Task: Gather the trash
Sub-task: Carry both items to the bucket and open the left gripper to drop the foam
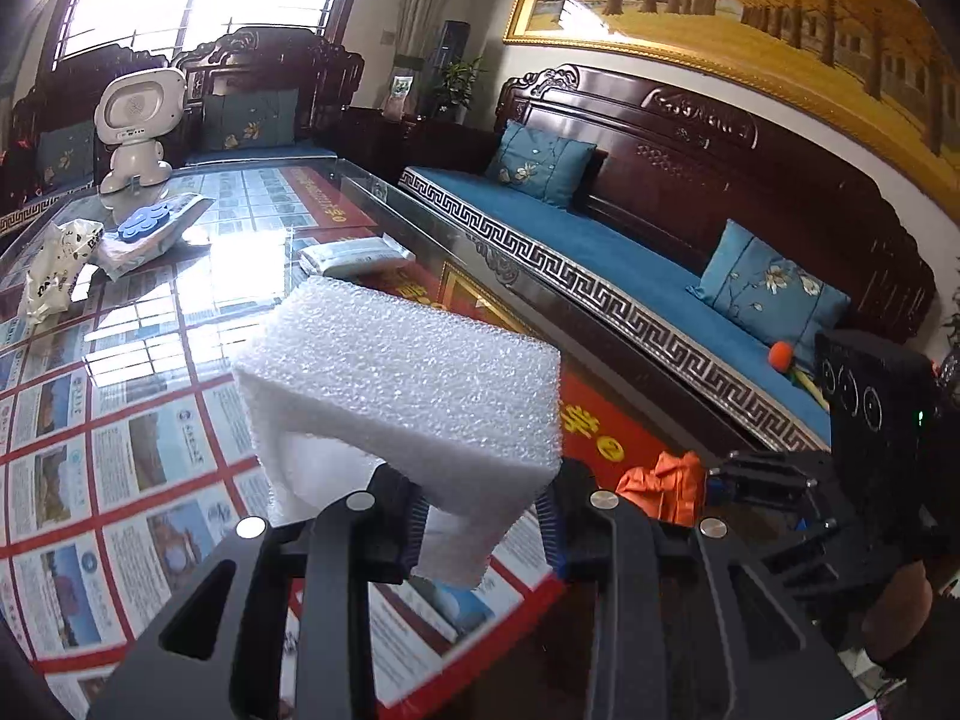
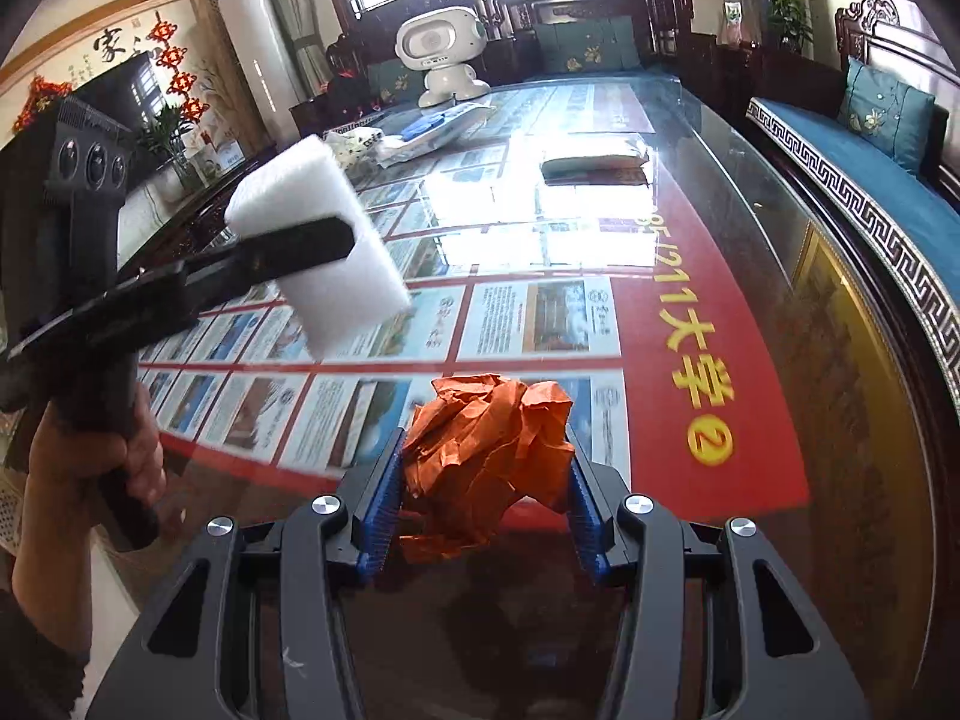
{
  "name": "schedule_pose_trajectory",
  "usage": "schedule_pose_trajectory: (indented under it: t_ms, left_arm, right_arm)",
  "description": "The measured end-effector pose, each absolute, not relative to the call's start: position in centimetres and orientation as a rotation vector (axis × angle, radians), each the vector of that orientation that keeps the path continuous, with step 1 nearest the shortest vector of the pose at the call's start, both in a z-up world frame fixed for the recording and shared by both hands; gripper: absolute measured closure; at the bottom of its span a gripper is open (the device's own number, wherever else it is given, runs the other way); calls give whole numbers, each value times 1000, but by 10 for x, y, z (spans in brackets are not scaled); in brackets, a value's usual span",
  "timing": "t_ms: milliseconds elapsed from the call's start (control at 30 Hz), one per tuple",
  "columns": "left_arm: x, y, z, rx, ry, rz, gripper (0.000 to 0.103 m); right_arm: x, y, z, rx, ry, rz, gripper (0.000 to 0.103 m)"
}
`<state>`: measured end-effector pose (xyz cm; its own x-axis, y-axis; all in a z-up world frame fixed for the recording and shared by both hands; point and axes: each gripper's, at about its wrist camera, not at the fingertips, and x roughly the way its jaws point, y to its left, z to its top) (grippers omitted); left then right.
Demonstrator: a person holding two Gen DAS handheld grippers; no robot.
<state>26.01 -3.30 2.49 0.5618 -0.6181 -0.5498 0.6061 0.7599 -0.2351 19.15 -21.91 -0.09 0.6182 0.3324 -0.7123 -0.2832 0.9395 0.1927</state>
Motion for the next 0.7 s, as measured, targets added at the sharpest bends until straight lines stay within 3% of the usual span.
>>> schedule_pose_trajectory:
  t_ms: [400,700]
  left_arm:
    - [53,-12,20,42,662,-832,71]
    - [-58,-3,-44,6,784,-922,71]
  right_arm:
    - [54,-205,16,-3,771,408,55]
    - [-35,-204,-46,1,884,426,55]
